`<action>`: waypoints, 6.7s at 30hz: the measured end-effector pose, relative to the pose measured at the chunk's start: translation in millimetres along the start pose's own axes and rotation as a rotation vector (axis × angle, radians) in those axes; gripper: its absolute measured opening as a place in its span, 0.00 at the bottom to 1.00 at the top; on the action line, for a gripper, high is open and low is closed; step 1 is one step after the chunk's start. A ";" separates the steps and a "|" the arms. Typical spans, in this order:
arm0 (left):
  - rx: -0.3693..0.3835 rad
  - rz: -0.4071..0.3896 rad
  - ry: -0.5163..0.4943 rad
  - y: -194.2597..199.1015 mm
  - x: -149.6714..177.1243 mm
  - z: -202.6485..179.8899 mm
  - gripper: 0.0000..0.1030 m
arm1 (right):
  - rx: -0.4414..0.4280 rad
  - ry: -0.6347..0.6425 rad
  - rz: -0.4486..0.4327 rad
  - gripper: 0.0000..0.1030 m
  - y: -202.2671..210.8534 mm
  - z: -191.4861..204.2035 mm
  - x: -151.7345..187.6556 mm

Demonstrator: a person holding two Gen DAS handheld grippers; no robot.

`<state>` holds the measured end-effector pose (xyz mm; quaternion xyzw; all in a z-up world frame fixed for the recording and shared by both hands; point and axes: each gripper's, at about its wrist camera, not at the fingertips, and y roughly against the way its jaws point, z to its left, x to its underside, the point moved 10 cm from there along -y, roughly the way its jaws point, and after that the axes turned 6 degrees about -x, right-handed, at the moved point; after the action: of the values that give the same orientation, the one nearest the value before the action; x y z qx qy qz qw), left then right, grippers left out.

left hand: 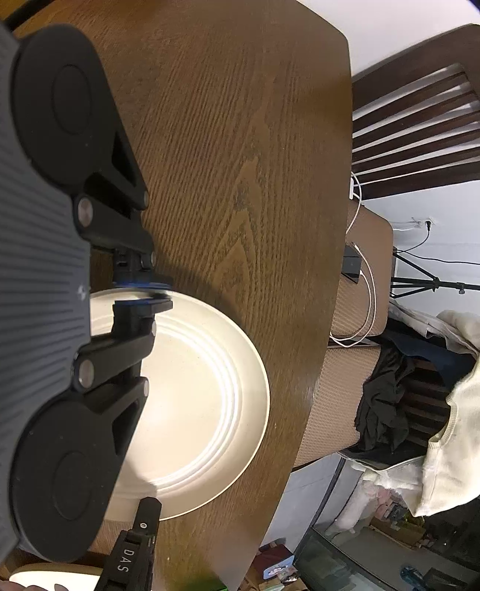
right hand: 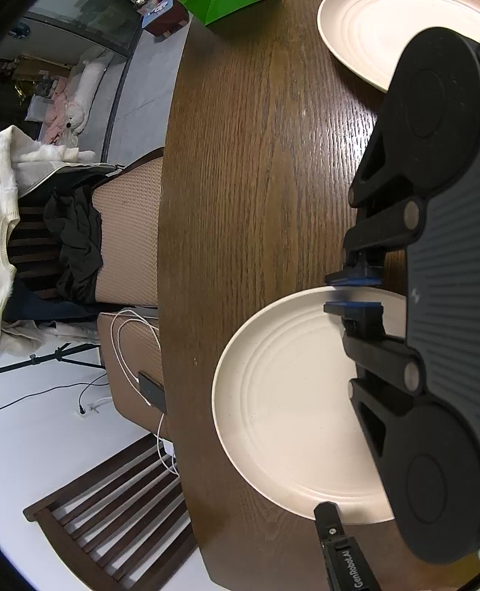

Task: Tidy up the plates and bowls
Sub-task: 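Lift the cream plate with both grippers and carry it back across the table, then carry the held plate with both grippers toward the placed cream plate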

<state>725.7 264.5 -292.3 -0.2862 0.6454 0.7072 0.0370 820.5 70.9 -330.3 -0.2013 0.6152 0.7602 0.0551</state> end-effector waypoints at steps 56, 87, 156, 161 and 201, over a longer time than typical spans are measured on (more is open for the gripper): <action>0.017 -0.124 -0.031 96.8 -14.4 -17.5 0.05 | 0.019 0.008 -0.112 0.06 95.7 -0.8 -6.8; 0.018 -0.172 -0.027 167.9 31.4 -11.8 0.06 | 0.015 0.014 -0.147 0.06 163.0 8.7 41.1; -0.037 -0.222 0.031 304.3 192.4 53.7 0.06 | -0.021 0.117 -0.168 0.06 295.0 74.6 209.7; -0.035 -0.227 0.034 313.5 203.9 57.7 0.06 | -0.023 0.122 -0.171 0.06 301.3 78.1 221.3; -0.009 -0.216 0.014 329.5 301.7 68.9 0.06 | -0.002 0.144 -0.172 0.06 323.1 81.7 324.3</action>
<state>310.7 179.1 -134.8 -0.3593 0.6078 0.7000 0.1071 397.9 19.6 -143.2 -0.3077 0.5973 0.7368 0.0757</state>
